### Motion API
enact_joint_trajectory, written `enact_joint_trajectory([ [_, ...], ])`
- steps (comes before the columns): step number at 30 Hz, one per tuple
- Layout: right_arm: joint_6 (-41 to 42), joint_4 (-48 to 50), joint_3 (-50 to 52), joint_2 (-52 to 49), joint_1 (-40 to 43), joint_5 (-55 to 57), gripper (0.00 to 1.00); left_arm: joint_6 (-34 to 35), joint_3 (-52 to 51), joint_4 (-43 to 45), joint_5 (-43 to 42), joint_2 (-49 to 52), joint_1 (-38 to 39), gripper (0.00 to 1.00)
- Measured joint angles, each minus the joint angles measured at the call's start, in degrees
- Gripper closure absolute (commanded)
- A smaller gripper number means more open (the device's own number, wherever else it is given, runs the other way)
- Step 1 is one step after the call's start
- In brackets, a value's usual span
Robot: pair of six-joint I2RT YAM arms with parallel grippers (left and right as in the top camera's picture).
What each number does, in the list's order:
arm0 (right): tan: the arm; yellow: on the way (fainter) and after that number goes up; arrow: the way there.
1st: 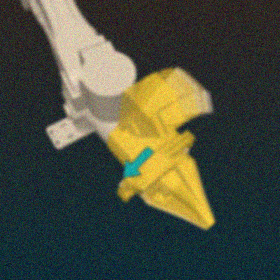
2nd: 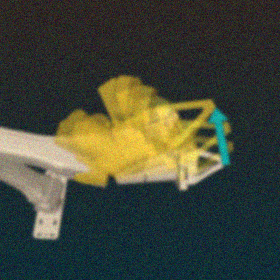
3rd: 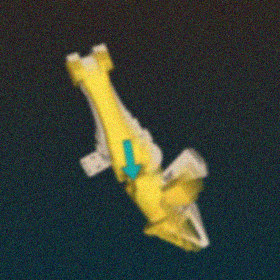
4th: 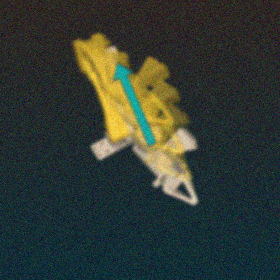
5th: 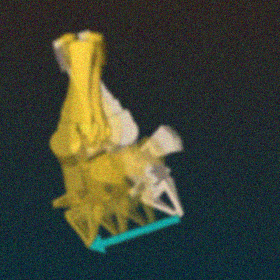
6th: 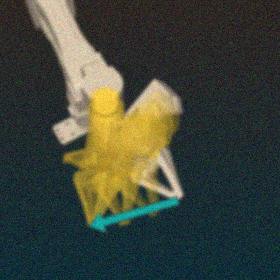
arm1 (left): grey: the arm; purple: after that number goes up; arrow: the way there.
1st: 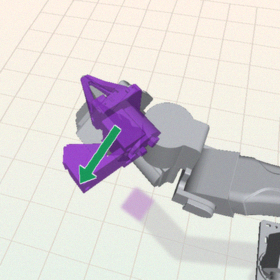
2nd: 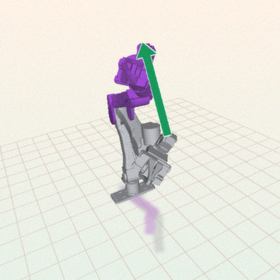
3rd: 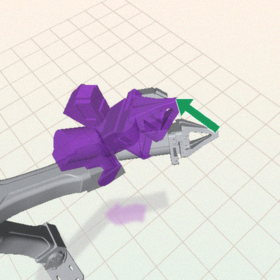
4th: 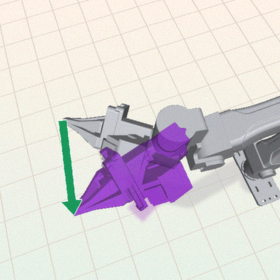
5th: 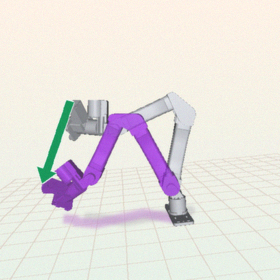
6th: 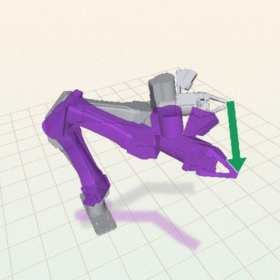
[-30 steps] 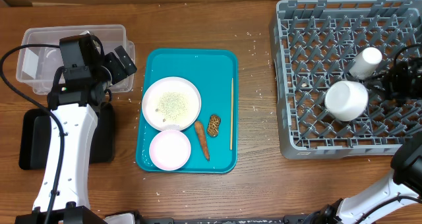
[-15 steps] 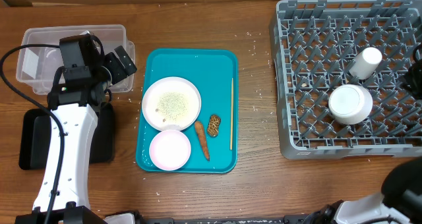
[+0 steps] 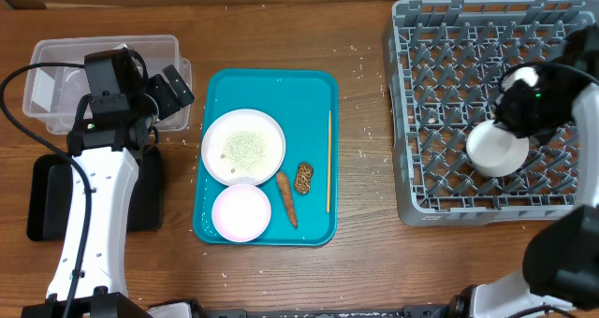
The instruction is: Sort waste into correct bins and load items into the dishwasher
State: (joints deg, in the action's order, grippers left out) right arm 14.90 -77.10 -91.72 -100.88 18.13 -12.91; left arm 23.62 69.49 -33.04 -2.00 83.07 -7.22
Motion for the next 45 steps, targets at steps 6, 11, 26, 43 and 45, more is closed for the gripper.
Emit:
enact_joint_trajectory([
  [6,1.57,-0.17,3.30,-1.81,-0.37,4.48,0.96,0.00,0.00,0.00,0.00,0.00,0.00,0.00],
  [11,4.50,-0.15,3.72,-2.05,-0.37,10.27,0.96,0.00,0.00,0.00,0.00,0.02,0.00,0.00],
  [26,11.04,1.01,3.72,-2.05,3.08,22.03,0.96,0.00,0.00,0.02,0.00,0.02,0.00,0.00],
  [43,8.22,4.09,3.76,11.98,-6.95,4.44,0.24,0.00,0.00,0.02,0.00,0.00,0.00,0.00],
  [45,8.07,4.61,3.76,13.03,-10.80,2.80,0.20,0.00,0.00,0.02,0.00,0.00,0.00,0.00],
])
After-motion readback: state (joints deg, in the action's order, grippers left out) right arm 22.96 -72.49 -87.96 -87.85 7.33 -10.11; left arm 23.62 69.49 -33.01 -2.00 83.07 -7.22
